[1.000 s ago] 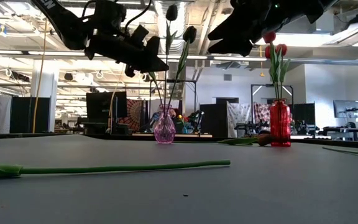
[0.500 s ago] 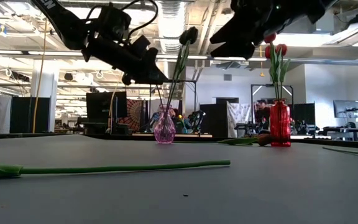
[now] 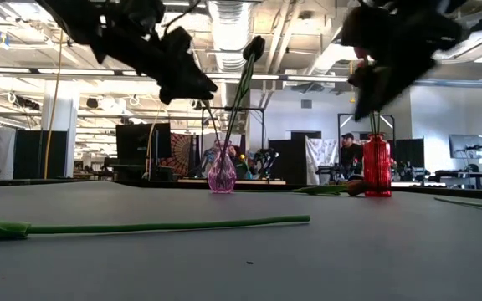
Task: Sort flowers into vase by color
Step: Put the middle dark red flower into the yellow vase
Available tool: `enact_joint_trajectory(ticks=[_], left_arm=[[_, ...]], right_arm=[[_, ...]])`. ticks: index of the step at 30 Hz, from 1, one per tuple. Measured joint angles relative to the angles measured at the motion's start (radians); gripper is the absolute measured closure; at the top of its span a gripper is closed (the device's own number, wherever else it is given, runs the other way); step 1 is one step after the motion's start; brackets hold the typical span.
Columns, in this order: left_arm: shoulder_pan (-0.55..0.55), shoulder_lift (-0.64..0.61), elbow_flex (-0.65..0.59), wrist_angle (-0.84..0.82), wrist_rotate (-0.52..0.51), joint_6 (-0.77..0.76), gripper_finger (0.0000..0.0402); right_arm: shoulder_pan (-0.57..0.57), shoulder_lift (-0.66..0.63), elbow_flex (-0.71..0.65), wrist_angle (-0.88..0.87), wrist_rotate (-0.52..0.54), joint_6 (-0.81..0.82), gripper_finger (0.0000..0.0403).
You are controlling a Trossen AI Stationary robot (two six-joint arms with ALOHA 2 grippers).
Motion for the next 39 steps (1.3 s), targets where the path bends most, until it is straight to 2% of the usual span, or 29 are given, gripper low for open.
enact_joint_trajectory(ticks=[7,13,20,26,29,33,39], left_arm=[[-0.108,-0.088,0.000,-0.104,0.003,0.002,0.0242],[-0.213,-0.097,0.000,-0.107,-0.004,0.058,0.0242],[-0.287,-0.097,0.000,-0.114,-0.028,0.072,0.0242],[-0.324,-0.097,0.000,-0.160,-0.039,0.067,0.0242],[-0.333,-0.097,0.000,-0.166,-0.049,0.053,0.0242],[-0.349,-0.097,0.000,-0.174,-0.049,0.037,0.0242],[-0.363,-0.097,0.000,-0.191,-0.063,0.029,0.0242]], right_arm=[[0.109,0.011,0.000,-0.288,-0.022,-0.242,0.0097],[0.183,0.010,-0.002,-0.378,-0.001,-0.266,0.0097],[0.255,0.010,-0.110,-0.386,0.010,-0.354,0.0097],[0.296,0.011,-0.194,-0.325,0.154,-0.369,0.0097],[0.298,0.014,-0.224,-0.285,0.162,-0.370,0.0101],[0.304,0.060,-0.245,-0.278,0.160,-0.390,0.0112],[0.336,0.193,-0.251,-0.198,0.157,-0.478,0.0130]])
